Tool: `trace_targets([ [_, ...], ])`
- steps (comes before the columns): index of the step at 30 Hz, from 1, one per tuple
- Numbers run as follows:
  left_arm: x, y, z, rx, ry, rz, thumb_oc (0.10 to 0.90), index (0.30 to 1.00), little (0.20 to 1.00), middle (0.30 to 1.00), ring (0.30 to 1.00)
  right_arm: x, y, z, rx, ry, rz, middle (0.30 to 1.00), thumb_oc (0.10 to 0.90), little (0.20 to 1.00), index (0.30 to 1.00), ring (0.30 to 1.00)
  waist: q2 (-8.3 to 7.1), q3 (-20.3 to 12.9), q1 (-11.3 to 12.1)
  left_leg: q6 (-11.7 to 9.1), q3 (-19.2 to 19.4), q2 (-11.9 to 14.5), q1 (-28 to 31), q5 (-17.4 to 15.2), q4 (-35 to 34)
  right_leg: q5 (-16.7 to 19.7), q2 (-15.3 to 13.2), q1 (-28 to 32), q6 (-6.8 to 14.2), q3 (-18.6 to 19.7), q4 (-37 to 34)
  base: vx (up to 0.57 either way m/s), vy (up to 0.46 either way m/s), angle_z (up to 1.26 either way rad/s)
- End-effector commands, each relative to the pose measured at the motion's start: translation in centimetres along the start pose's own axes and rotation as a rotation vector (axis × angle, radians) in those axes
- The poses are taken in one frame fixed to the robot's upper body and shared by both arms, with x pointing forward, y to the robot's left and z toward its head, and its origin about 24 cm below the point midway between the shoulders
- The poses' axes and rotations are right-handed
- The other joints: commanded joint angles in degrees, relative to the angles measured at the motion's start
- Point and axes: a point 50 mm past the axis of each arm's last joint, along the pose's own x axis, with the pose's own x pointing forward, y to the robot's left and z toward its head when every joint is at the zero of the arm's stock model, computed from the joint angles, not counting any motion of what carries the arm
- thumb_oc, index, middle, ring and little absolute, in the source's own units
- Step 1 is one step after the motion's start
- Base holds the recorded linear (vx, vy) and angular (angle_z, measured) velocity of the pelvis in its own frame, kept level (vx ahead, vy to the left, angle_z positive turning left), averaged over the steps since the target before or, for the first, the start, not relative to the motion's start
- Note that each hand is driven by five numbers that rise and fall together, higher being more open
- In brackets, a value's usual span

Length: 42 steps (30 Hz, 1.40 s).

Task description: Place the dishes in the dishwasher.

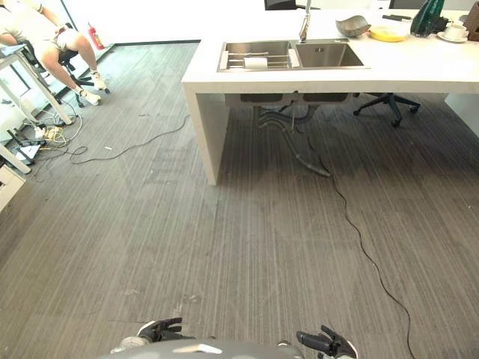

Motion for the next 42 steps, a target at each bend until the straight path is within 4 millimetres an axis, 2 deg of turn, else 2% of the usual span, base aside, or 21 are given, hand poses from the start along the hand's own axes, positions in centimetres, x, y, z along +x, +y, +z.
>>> trace_targets([
  [1,0.6,-3.1,2.2,0.01,-0.052,-0.11,0.8,0.9,0.9,0.9,0.9,0.9,3.2,3.4,-0.089,-0.075,0.099,0.9,0.8,0.9,0.9,0.9,-0.54,-0.63,0.11,-5.65,1.26,3.21,2.29,0.29,0.19,1.99,-1.96,-5.01,1.95,-0.97,-0.31,0.0,0.0,0.0],
  [2,0.6,-3.1,2.2,0.01,-0.052,-0.11,0.8,0.9,0.9,0.9,0.9,0.9,3.2,3.4,-0.089,-0.075,0.099,0.9,0.8,0.9,0.9,0.9,-0.54,-0.63,0.11,-5.65,1.26,3.21,2.29,0.29,0.19,1.99,-1.96,-5.01,1.95,-0.97,-0.31,0.0,0.0,0.0],
  [3,0.7,-3.7,2.6,0.081,-0.058,-0.137,0.8,0.9,0.9,0.9,0.9,1.0,4.3,3.2,-0.178,-0.051,0.139,0.9,0.8,0.9,0.9,0.9,-0.75,-0.49,-0.44,-5.52,1.79,3.38,2.95,0.08,0.19,1.69,-1.84,-4.57,1.65,-0.67,-0.29,0.0,0.0,0.0],
  [5,0.7,-3.8,2.5,0.082,-0.057,-0.139,0.8,0.9,0.9,0.9,0.9,1.0,4.6,2.9,-0.218,-0.033,0.153,0.9,0.8,0.9,0.9,0.9,-0.82,-0.44,-0.47,-5.49,1.83,3.41,3.11,0.07,0.19,1.63,-1.79,-4.52,1.55,-0.53,-0.29,0.01,-0.023,-0.02],
  [6,0.7,-3.8,2.5,0.088,-0.05,-0.133,0.8,0.9,0.9,0.9,0.9,0.9,5.2,2.4,-0.343,-0.012,0.176,0.9,0.8,0.9,0.9,0.9,-1.09,-0.31,-0.35,-5.48,1.58,3.45,3.14,0.21,0.19,1.41,-1.66,-4.46,1.26,-0.56,-0.26,0.01,-0.063,-0.03],
  [8,0.7,-3.7,2.3,0.091,-0.039,-0.123,0.8,0.9,0.9,0.9,0.9,0.9,5.2,2.1,-0.378,0.004,0.174,0.9,0.8,0.9,0.9,0.9,-1.19,-0.24,-0.25,-5.53,1.31,3.49,3.07,0.38,0.19,1.3,-1.65,-4.4,1.18,-0.81,-0.23,0.0,-0.045,0.0],
  [10,0.6,-3.2,1.1,0.106,0.018,-0.079,0.8,0.9,0.9,0.9,0.9,0.8,5.1,1.3,-0.435,0.039,0.165,0.9,0.8,0.9,0.9,0.9,-1.39,-0.21,0.29,-5.58,0.7,3.55,2.82,0.61,0.19,0.92,-1.54,-4.42,0.97,-1.08,-0.22,0.0,-0.065,0.06],
  [11,0.6,-3.2,1.1,0.106,0.018,-0.079,0.8,0.9,0.9,0.9,0.9,0.8,5.1,1.3,-0.436,0.038,0.165,0.9,0.8,0.9,0.9,0.9,-1.39,-0.2,0.23,-5.58,0.66,3.55,2.8,0.63,0.19,0.9,-1.54,-4.43,0.96,-1.12,-0.22,0.0,-0.059,0.12],
  [14,0.4,-2.6,-0.2,0.04,0.069,-0.05,0.8,0.9,0.9,0.9,0.9,0.6,3.8,-0.6,-0.441,0.121,0.132,0.9,0.8,0.9,0.9,0.9,-1.29,-0.32,0.59,-5.56,0.35,3.46,3.05,0.52,0.19,0.35,-1.37,-3.94,0.69,-1.86,-0.25,0.03,-0.034,0.07],
  [19,0.3,-2.6,-1.1,0.02,0.1,-0.06,0.8,0.9,0.9,0.9,0.9,0.3,3.0,-1.4,-0.444,0.16,0.131,0.9,0.8,0.9,0.9,0.9,-0.98,-0.46,0.46,-5.53,0.47,3.4,3.38,0.32,0.19,0.02,-1.33,-3.26,0.64,-2.32,-0.26,0.03,-0.007,0.01],
  [23,0.3,-2.1,-0.5,-0.244,0.058,-0.029,0.8,0.9,0.9,0.9,0.9,0.2,2.7,-2.3,-0.345,0.196,0.116,0.9,0.8,0.9,0.9,0.9,-0.76,-0.99,0.45,-5.46,0.15,3.19,3.45,0.17,0.19,-0.14,-1.28,-3.03,0.57,-2.33,-0.28,0.02,0.002,0.02],
  [25,0.4,-2.0,-0.1,-0.294,0.042,-0.028,0.8,0.9,0.9,0.9,0.9,0.1,2.5,-2.4,-0.317,0.203,0.107,0.9,0.8,0.9,0.9,0.9,-0.69,-1.19,0.21,-5.42,0.1,3.1,3.81,-0.03,0.19,-0.26,-1.22,-2.71,0.5,-2.34,-0.25,0.0,0.0,0.0],
  [32,0.6,-1.8,1.1,-0.219,0.015,-0.029,0.8,0.9,0.9,0.9,0.9,0.4,2.6,-1.1,-0.302,0.167,0.102,0.9,0.8,0.9,0.9,0.9,-0.62,-2.06,-0.38,-5.36,0.52,3.11,4.94,-0.58,0.19,-0.49,-1.17,-1.65,0.39,-2.26,-0.24,0.01,0.001,0.0],
  [37,0.7,-2.5,1.6,-0.239,-0.004,-0.049,0.8,0.9,0.9,0.9,0.9,0.8,3.5,0.4,-0.311,0.117,0.125,0.9,0.8,0.9,0.9,0.9,-1.02,-2.51,-0.26,-5.36,0.61,3.14,5.06,-0.48,0.19,-0.29,-0.93,-1.87,0.43,-2.04,-0.11,0.03,-0.001,-0.01],
  [41,0.7,-3.0,1.9,-0.183,-0.012,-0.074,0.8,0.9,0.9,0.9,0.9,0.8,4.0,0.7,-0.306,0.111,0.143,0.9,0.8,0.9,0.9,0.9,-1.3,-2.76,-0.24,-4.83,0.59,2.63,4.85,-1.48,0.19,-0.24,-1.08,-2.45,0.59,-1.47,0.01,0.03,0.025,-0.04],
  [42,0.8,-3.1,2.4,-0.172,-0.029,-0.077,0.8,0.9,0.9,0.9,0.9,0.9,4.1,0.9,-0.296,0.107,0.148,0.9,0.8,0.9,0.9,0.9,-1.42,-2.46,0.04,-4.2,0.03,1.73,5.09,-2.25,0.3,-0.3,-1.38,-2.62,0.75,-1.4,0.23,0.04,0.048,-0.09],
])
